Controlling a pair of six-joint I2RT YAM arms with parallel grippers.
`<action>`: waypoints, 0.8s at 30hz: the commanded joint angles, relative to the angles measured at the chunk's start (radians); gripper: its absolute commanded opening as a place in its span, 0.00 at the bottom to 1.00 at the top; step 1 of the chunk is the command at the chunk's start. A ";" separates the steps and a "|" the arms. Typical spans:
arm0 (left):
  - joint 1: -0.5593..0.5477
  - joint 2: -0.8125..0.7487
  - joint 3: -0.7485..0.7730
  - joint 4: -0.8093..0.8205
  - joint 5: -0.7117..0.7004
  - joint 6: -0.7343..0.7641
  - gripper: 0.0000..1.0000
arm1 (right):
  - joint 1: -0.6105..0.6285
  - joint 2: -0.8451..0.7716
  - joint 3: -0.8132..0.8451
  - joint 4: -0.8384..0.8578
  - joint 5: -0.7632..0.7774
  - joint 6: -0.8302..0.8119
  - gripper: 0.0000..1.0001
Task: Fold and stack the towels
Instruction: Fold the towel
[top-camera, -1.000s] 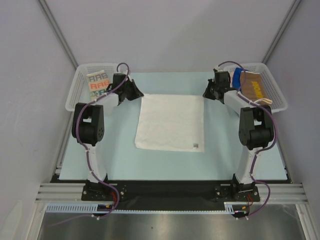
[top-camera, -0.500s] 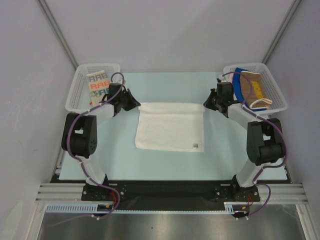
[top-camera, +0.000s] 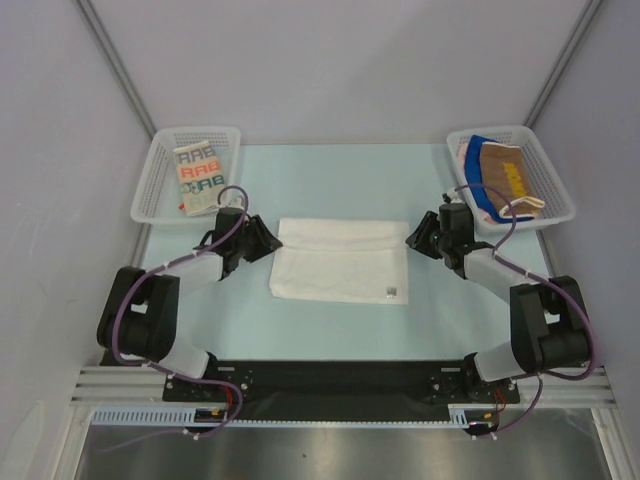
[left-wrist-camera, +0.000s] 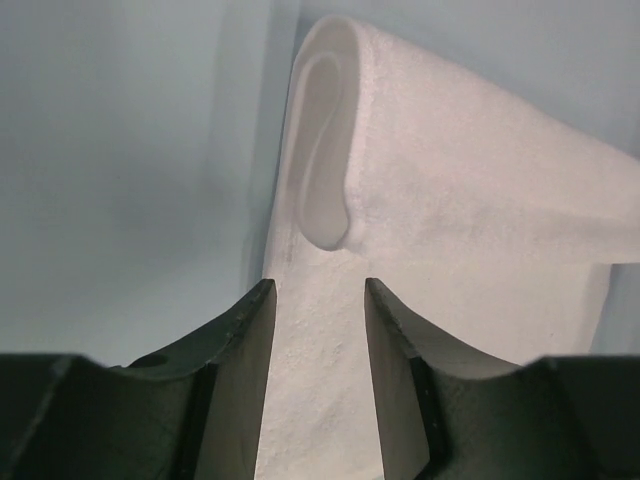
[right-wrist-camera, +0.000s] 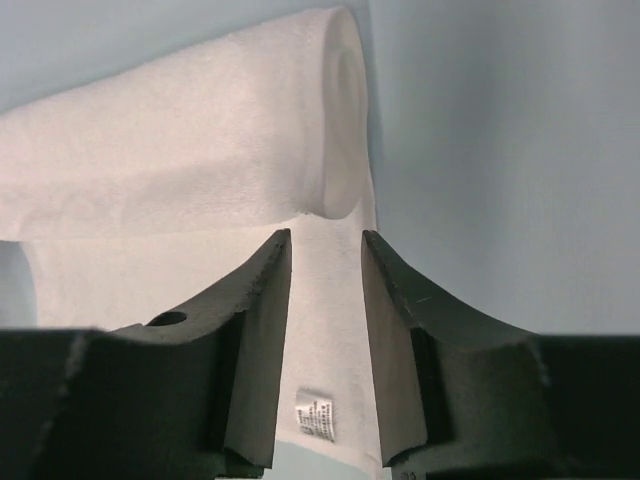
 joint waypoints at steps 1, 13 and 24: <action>-0.008 -0.112 0.032 0.025 -0.079 -0.016 0.46 | 0.002 -0.058 0.020 0.025 0.023 0.039 0.40; -0.049 0.046 0.327 -0.276 -0.120 -0.082 0.40 | 0.015 -0.012 0.150 -0.114 0.038 0.096 0.44; -0.103 0.231 0.412 -0.162 -0.002 -0.117 0.34 | 0.088 0.195 0.279 0.019 -0.039 0.114 0.33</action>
